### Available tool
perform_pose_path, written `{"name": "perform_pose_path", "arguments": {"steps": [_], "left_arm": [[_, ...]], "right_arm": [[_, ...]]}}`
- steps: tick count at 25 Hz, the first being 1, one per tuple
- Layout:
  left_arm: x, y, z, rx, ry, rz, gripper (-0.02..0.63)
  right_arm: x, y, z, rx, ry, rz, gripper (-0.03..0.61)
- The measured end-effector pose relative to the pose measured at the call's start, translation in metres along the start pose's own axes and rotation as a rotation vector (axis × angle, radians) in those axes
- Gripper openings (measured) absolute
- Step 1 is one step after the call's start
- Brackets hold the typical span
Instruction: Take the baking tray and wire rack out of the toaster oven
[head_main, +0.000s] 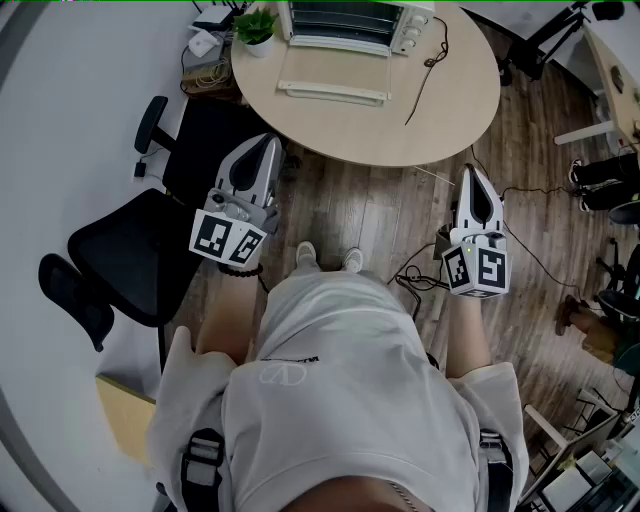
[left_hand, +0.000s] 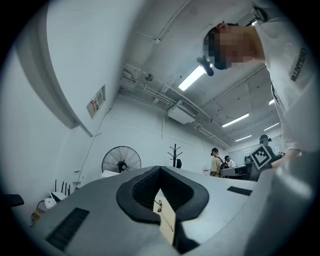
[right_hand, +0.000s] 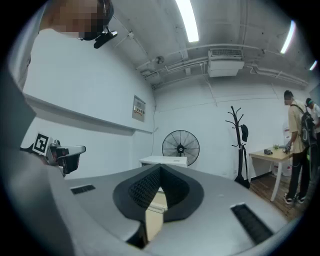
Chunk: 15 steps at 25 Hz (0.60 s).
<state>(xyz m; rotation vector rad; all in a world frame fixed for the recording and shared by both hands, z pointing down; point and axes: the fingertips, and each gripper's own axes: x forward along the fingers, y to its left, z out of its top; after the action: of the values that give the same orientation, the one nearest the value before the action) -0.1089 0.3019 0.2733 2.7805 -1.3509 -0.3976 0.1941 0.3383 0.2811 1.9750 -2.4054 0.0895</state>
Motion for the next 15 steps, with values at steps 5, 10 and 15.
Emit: {"name": "perform_pose_path", "arguments": {"steps": [5, 10, 15], "left_arm": [[0.003, -0.02, -0.004, -0.003, 0.006, -0.004, 0.002], [0.008, -0.029, -0.007, 0.001, 0.008, 0.025, 0.002], [0.01, -0.043, -0.015, 0.003, 0.008, 0.068, 0.002]], "right_arm": [[-0.006, -0.016, -0.002, 0.045, -0.009, 0.002, -0.005], [-0.006, -0.037, -0.002, 0.07, -0.017, 0.013, -0.005], [-0.004, -0.048, -0.006, 0.058, -0.012, 0.062, -0.005]]}}
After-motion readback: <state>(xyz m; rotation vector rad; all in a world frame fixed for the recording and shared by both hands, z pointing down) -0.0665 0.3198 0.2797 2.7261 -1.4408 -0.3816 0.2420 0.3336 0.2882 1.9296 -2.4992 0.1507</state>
